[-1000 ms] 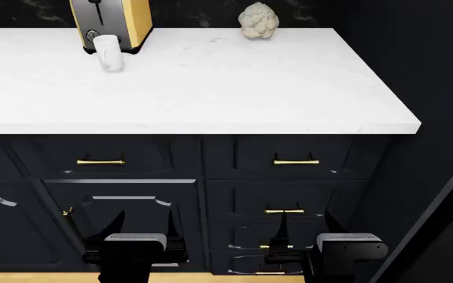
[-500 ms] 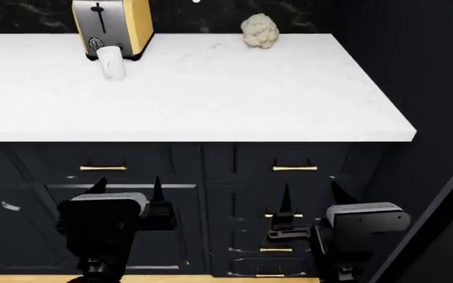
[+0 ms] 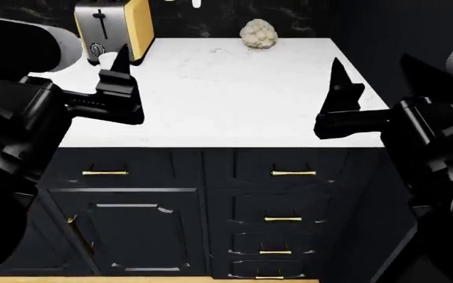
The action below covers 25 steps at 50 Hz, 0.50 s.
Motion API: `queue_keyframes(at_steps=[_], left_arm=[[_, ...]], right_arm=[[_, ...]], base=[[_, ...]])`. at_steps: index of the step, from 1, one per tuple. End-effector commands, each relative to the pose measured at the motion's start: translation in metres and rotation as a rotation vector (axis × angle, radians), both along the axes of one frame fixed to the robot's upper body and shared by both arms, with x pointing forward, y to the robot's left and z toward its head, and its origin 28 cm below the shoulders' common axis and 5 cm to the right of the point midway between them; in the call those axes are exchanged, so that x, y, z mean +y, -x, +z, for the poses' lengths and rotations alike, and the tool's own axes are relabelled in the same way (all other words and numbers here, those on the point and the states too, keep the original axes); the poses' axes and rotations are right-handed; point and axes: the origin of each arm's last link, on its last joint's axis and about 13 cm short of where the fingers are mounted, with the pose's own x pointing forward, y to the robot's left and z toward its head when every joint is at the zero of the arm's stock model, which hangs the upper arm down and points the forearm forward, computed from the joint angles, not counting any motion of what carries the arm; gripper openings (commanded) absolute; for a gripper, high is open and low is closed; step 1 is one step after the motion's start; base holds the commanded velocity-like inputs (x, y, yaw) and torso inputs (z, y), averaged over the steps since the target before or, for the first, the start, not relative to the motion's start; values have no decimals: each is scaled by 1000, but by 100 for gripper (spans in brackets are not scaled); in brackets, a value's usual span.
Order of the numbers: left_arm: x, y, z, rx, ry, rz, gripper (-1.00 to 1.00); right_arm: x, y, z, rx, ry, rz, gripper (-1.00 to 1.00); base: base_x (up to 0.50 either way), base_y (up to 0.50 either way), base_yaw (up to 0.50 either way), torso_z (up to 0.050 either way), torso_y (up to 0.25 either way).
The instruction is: A wet mug is on the counter and needs to be dried. Pick it up and place it upside down in the open cabinet.
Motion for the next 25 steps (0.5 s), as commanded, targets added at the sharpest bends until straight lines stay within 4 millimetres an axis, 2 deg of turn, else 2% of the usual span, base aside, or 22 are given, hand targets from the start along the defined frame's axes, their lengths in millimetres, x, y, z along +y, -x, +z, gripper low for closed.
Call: queue_keyframes(at_steps=[1, 6, 20, 25], left_arm=[[18, 35, 41, 81, -15, 68, 100], [22, 34, 50, 67, 7, 88, 100], [26, 29, 58, 103, 22, 125, 100], [26, 28, 60, 111, 13, 142, 100]], right_arm=[[-10, 33, 39, -72, 174, 17, 100], [-12, 36, 46, -69, 184, 21, 100], [-13, 38, 51, -53, 133, 44, 100], [-15, 39, 54, -53, 119, 47, 100]], base=[[0, 0, 0, 0, 0], [0, 220, 0, 0, 0], [14, 490, 0, 0, 0], [189, 375, 0, 0, 0]])
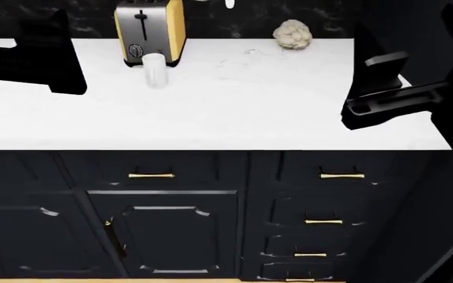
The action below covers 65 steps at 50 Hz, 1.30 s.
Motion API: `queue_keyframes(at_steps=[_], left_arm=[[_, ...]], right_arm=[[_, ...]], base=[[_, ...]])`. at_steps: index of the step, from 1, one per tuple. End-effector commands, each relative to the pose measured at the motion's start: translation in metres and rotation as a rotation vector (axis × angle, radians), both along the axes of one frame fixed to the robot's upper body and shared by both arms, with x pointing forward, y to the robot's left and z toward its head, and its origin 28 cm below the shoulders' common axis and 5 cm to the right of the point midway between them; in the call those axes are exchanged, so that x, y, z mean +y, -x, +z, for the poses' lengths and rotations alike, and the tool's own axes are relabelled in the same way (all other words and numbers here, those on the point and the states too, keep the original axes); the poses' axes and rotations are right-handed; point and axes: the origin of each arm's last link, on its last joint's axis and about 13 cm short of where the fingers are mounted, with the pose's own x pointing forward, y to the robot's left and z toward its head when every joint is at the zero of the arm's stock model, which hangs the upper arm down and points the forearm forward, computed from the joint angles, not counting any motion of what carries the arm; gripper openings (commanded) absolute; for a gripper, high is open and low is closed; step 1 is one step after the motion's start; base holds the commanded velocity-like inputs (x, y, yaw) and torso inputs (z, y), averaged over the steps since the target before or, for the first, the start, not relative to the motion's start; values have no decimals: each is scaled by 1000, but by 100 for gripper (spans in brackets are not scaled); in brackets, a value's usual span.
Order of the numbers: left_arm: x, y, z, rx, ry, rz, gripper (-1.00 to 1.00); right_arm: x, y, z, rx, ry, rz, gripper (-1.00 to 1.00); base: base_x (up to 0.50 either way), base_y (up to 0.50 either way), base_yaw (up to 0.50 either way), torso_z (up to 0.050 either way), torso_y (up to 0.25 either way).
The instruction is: A wet mug is on the counter and needs to be dried. Pick it up and place it upside down in the open cabinet.
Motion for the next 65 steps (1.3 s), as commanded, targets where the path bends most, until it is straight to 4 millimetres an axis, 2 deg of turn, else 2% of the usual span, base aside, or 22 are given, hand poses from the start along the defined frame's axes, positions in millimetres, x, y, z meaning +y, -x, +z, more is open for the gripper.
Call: queue_keyframes(at_steps=[1, 30, 55, 65], left_arm=[[3, 1, 6, 33, 5, 35, 100], [-4, 2, 3, 74, -19, -18, 100], [-6, 10, 10, 55, -28, -18, 100], [-8, 9, 4, 79, -33, -26, 100]], right_arm=[[-4, 6, 6, 6, -17, 7, 100], [-8, 11, 5, 9, -3, 0, 100], [-7, 11, 3, 11, -1, -6, 100], [-9, 13, -1, 18, -4, -22, 100]], base=[[348, 105, 0, 0, 0], [488, 4, 0, 0, 1], [490, 0, 0, 0, 1], [388, 0, 0, 0, 1]])
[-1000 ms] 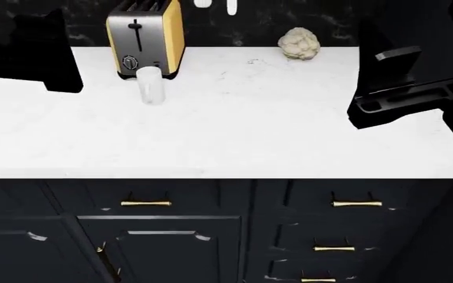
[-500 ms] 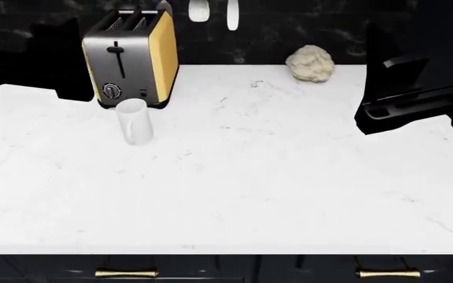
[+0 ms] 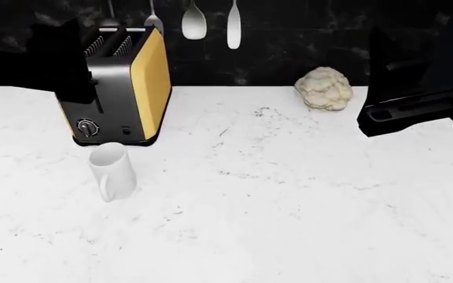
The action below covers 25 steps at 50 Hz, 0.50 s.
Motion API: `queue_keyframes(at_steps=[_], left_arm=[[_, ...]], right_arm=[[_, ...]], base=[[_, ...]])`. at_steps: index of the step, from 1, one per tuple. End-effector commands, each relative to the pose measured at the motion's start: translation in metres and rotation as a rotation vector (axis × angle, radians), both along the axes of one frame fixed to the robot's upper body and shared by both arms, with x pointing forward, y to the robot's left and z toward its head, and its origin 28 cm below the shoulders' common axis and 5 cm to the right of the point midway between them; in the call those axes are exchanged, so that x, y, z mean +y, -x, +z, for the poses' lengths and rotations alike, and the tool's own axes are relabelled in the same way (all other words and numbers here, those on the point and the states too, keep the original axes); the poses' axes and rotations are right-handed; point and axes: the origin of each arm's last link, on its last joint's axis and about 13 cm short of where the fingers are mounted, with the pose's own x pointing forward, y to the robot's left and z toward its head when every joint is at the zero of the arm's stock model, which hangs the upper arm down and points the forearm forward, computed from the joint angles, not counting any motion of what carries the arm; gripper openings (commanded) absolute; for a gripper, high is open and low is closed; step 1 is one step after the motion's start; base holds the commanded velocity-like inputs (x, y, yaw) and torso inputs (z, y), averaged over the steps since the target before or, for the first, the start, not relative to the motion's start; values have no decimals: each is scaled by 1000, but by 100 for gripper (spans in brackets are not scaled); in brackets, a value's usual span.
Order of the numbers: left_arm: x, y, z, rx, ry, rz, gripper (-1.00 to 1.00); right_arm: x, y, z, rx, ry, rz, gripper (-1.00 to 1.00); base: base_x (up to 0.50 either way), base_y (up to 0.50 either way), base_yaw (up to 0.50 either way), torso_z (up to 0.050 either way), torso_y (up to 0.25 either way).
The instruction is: A wet mug is on the counter and needs to be dried. Pick it up and place it upside down in the open cabinet.
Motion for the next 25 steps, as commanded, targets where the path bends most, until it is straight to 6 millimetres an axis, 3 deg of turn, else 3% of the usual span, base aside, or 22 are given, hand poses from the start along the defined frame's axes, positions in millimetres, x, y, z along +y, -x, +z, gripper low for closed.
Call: queue_keyframes(at_steps=[1, 10, 25], left_arm=[[-2, 2, -5, 19, -4, -5, 100], [-2, 12, -25, 126, -8, 26, 100], [-2, 35, -93, 299, 16, 22, 100]], right_arm=[[-1, 1, -4, 10, 1, -8, 100], [-2, 0, -7, 28, 8, 2, 100], [-1, -8, -11, 32, 17, 0, 100]], base=[[39, 0, 0, 0, 10], [0, 0, 0, 0, 0], [0, 0, 0, 0, 0]])
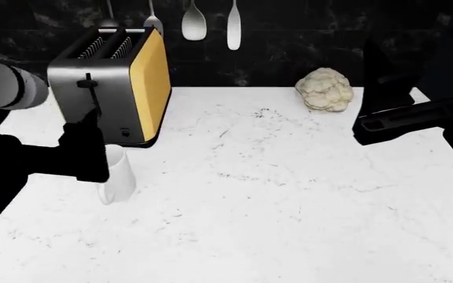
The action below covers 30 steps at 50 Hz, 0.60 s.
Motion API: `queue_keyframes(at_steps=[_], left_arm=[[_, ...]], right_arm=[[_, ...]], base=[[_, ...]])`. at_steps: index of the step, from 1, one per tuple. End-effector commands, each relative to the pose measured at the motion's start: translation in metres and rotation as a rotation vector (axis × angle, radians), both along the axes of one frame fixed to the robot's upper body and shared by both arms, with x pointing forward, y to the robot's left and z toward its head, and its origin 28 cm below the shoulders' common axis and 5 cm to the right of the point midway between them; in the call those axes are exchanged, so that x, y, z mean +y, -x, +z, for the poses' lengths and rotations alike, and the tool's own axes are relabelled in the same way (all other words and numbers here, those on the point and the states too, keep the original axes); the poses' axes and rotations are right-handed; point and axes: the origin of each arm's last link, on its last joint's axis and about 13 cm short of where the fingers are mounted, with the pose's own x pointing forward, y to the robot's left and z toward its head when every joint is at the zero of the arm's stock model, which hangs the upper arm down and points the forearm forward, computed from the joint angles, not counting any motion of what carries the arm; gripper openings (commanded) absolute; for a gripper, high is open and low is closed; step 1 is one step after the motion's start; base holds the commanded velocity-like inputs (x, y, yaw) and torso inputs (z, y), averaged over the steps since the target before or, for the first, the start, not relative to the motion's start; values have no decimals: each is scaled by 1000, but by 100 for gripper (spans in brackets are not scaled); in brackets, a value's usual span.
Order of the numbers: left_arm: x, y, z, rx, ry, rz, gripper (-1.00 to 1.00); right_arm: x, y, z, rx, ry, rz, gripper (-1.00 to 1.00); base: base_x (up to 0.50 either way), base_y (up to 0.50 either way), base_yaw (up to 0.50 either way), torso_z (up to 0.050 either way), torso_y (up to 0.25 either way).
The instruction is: A wet mug is on the counter and needs to be dried. Pick it up and place it upside down in the open cabinet.
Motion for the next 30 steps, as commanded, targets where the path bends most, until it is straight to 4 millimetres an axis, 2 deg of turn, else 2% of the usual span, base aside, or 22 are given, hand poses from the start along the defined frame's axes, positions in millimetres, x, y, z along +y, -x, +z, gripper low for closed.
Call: queue_keyframes(at_steps=[1, 11, 18, 30], left_arm=[[-2, 18, -41, 124, 3, -13, 100], [1, 25, -67, 179, 41, 12, 100], [2, 23, -81, 214, 47, 24, 100], [3, 5, -104, 237, 67, 46, 100]], right_arm=[[0, -4, -2, 6, 6, 0, 100], [-1, -8, -7, 9, 0, -7, 100], [-2, -10, -10, 16, -3, -11, 100], [0, -12, -16, 25, -9, -3, 100]], base=[[0, 0, 0, 0, 0], [0, 0, 0, 0, 0], [0, 0, 0, 0, 0], [0, 0, 0, 0, 0]])
